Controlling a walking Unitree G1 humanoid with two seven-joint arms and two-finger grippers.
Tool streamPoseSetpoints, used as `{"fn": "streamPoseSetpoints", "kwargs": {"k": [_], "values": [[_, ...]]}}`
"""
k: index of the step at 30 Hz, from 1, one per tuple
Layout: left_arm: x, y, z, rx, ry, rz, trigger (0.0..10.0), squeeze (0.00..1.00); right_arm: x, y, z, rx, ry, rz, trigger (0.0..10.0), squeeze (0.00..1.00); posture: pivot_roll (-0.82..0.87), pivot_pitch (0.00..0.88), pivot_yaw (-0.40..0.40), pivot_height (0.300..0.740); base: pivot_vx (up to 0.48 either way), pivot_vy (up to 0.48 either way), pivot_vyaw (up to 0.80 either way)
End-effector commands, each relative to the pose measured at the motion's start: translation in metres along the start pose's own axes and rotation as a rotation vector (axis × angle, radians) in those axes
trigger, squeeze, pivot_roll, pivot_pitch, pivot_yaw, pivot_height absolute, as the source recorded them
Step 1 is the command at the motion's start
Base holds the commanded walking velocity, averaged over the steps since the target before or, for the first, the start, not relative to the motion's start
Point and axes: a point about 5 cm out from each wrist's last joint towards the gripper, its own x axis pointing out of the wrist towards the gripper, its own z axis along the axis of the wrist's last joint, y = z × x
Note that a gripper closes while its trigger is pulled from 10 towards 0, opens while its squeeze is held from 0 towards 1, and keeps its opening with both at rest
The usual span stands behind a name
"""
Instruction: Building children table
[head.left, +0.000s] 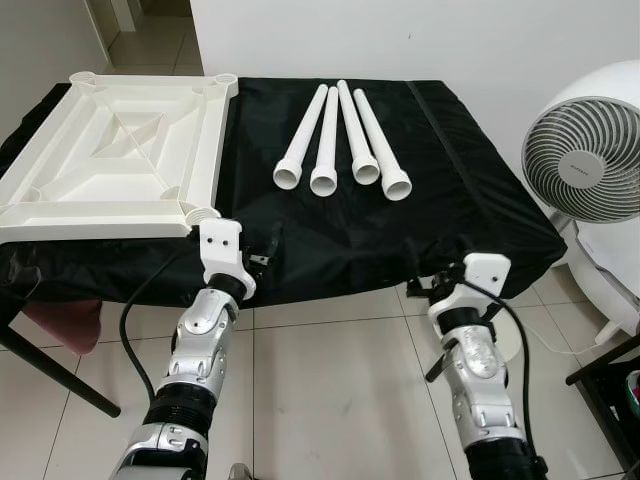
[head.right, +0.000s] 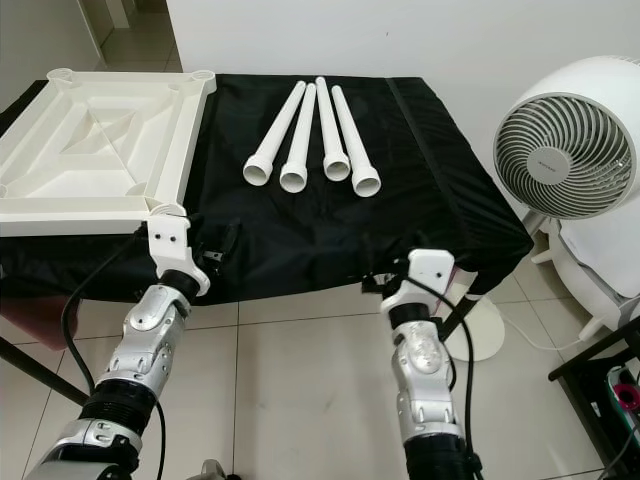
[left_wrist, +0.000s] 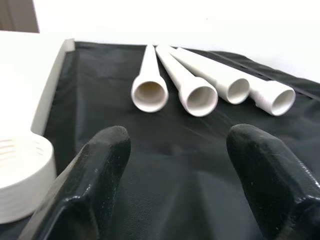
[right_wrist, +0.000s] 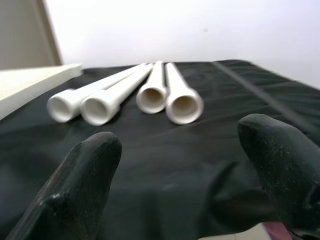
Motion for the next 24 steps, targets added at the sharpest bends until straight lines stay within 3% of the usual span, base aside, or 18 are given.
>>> {"fn": "streamPoseSetpoints", "kwargs": {"k": [1, 9, 13, 24], "values": [[-0.004, -0.004, 0.006, -0.008, -0.022, 0.011, 10.0, 0.00, -0.003, 0.002, 0.012, -0.006, -0.040, 0.016, 10.0, 0.00, 0.01, 0.088, 0.006, 0.740, 0.000, 0.000, 0.00], [-0.013, -0.002, 0.003, 0.027, -0.018, 0.040, 10.0, 0.00, -0.001, -0.007, 0.015, -0.027, -0.056, -0.012, 10.0, 0.00, 0.03, 0.089, -0.006, 0.740, 0.000, 0.000, 0.00], [-0.008, 0.004, 0.009, 0.072, -0.036, 0.051, 10.0, 0.00, 0.009, -0.013, 0.020, -0.043, -0.075, -0.041, 10.0, 0.00, 0.04, 0.078, -0.015, 0.740, 0.000, 0.000, 0.00], [-0.005, 0.016, 0.019, 0.092, -0.040, 0.080, 10.0, 0.00, 0.013, -0.014, 0.024, -0.044, -0.078, -0.037, 10.0, 0.00, 0.04, 0.076, -0.022, 0.740, 0.000, 0.000, 0.00]]}}
